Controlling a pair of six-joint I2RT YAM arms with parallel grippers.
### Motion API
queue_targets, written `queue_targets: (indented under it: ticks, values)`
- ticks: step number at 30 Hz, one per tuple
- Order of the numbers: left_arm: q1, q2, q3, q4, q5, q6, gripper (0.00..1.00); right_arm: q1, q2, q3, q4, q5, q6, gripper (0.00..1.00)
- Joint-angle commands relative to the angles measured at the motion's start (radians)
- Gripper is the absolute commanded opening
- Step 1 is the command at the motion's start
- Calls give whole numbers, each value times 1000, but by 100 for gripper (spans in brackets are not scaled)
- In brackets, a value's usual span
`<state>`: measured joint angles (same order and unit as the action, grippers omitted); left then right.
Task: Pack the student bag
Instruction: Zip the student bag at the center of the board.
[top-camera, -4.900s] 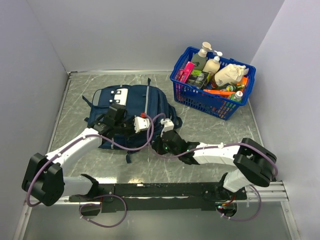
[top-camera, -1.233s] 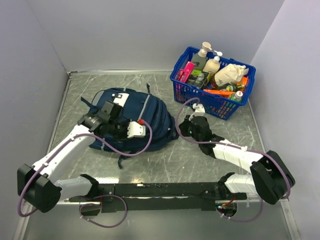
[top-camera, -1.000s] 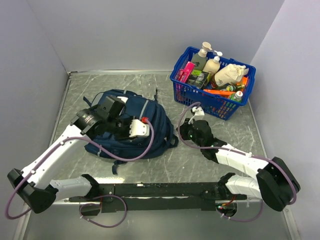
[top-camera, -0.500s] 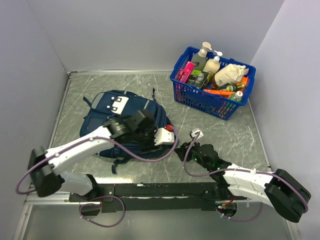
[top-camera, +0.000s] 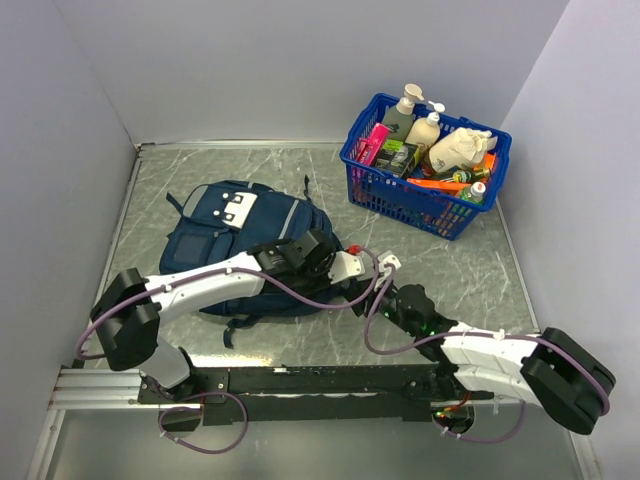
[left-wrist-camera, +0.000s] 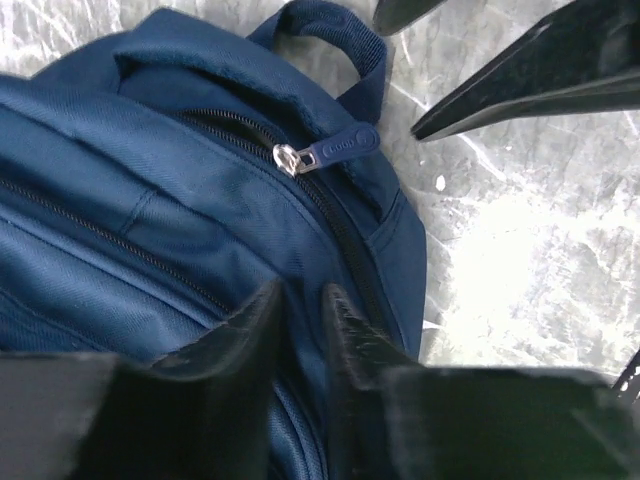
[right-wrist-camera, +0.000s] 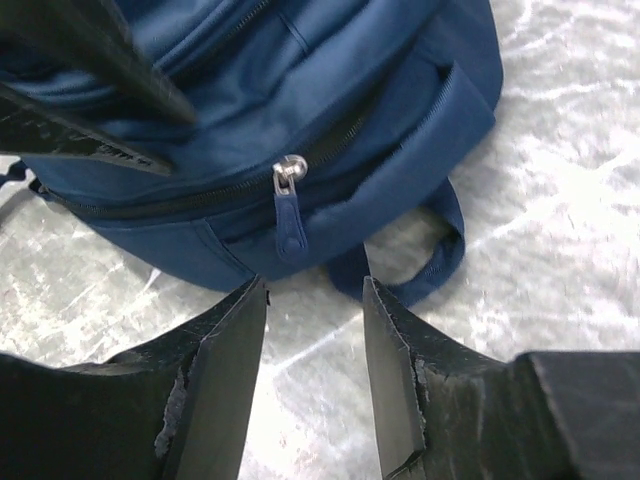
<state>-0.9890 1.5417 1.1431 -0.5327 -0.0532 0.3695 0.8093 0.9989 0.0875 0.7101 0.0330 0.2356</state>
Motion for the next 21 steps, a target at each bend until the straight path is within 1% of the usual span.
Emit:
queue_targets:
  ticks: [1, 2, 3, 5, 9, 11, 13, 14, 17, 18, 21]
  values:
    - [38, -66, -52, 17, -42, -52, 19, 5, 53, 72, 64, -30, -62, 52]
    - [45, -78, -65, 10, -25, -52, 11, 5, 66, 77, 84, -30, -61, 52]
    - [52, -94, -77, 4, 7, -46, 1, 5, 92, 78, 97, -28, -71, 53]
    - [69, -143, -111, -15, 85, -41, 1, 7, 128, 81, 153, -65, -85, 54]
    - [73, -215, -157, -58, 182, -27, 1, 16, 226, 86, 259, -136, -114, 55]
    - [76, -262, -184, -59, 191, -14, 1, 25, 236, 86, 285, -154, -110, 55]
    - [79, -305, -210, -55, 191, -6, 1, 68, 239, 87, 313, -176, -104, 55]
    - [81, -321, -218, -58, 202, 6, 1, 109, 233, 89, 310, -173, -102, 54]
    - [81, -353, -232, -59, 200, 5, 1, 187, 198, 90, 290, -92, -104, 53]
    - [82, -359, -236, -58, 200, 3, 1, 232, 192, 92, 287, -50, -105, 53]
    - [81, -370, -240, -41, 197, -4, 1, 290, 205, 118, 270, 11, -101, 52]
